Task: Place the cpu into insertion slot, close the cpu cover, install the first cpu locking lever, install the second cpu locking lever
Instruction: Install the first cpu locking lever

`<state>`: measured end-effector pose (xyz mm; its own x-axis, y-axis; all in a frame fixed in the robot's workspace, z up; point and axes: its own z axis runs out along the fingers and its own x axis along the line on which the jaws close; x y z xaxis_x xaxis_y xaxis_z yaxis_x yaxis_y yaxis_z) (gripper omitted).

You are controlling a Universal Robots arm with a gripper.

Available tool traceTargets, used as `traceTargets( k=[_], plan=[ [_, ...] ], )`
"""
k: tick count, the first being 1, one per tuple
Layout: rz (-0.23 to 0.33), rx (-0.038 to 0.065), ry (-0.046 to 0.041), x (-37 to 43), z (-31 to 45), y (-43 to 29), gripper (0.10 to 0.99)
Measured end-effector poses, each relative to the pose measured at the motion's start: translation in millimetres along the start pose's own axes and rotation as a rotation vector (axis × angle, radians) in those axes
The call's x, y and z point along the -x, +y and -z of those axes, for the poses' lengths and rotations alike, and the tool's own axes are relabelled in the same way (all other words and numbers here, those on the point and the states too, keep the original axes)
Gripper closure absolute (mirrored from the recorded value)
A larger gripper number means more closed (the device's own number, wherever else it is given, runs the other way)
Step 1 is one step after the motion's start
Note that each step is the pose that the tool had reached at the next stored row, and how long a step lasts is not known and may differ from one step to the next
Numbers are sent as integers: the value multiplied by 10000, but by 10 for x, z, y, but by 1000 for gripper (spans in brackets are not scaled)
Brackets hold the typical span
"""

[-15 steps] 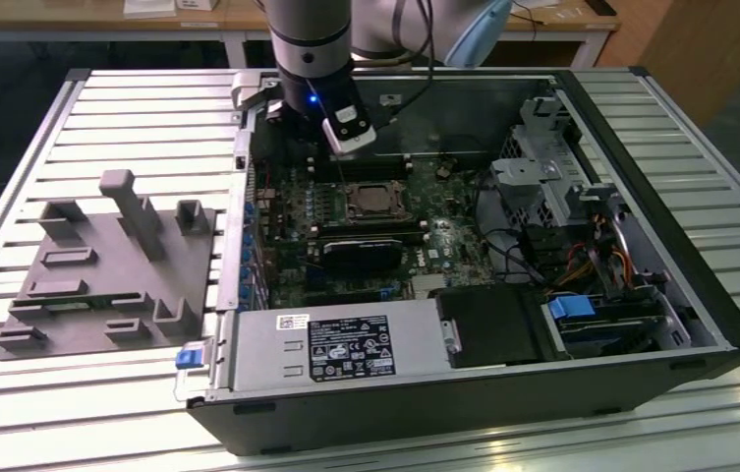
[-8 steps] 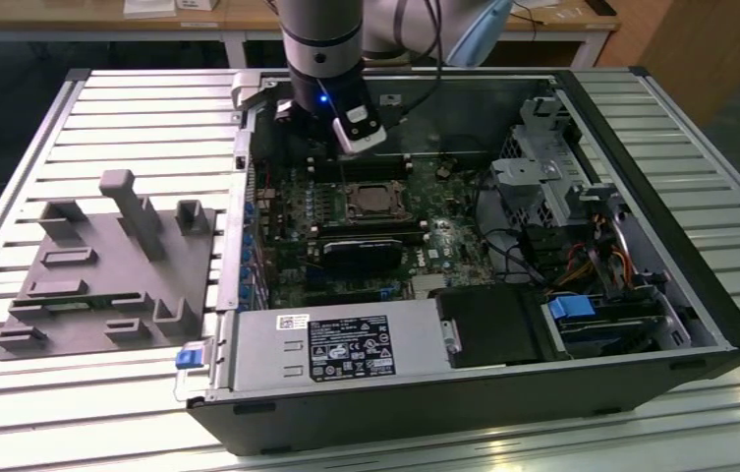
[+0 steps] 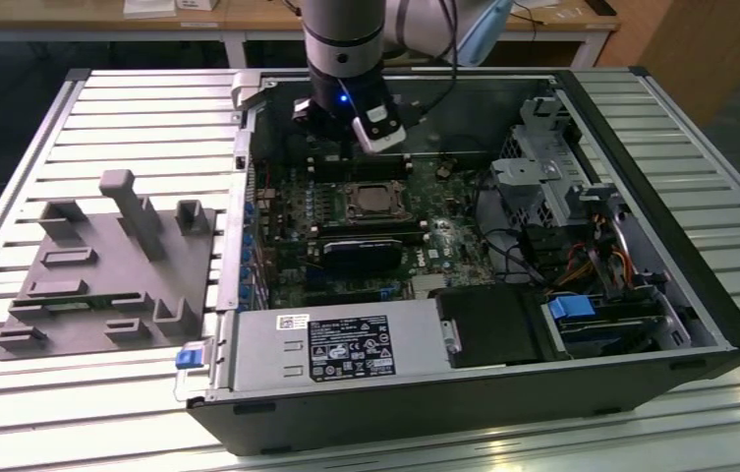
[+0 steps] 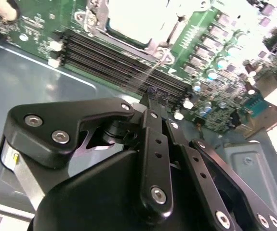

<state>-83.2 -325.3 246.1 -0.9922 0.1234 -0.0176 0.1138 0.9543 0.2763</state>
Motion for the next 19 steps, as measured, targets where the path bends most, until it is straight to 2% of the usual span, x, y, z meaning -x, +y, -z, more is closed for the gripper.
traceTargets(
  k=[3, 8, 9, 10, 14, 19],
  plan=[
    [0, 3, 2, 41, -2, 4, 980],
    [4, 4, -1, 45, -3, 5, 980],
    [11, 6, -20, 44, -2, 5, 980],
    [29, 14, -77, 43, -2, 4, 980],
    [154, 50, -504, 25, -6, 1, 980],
    [329, 118, -1121, 8, -12, -3, 980]
  ],
)
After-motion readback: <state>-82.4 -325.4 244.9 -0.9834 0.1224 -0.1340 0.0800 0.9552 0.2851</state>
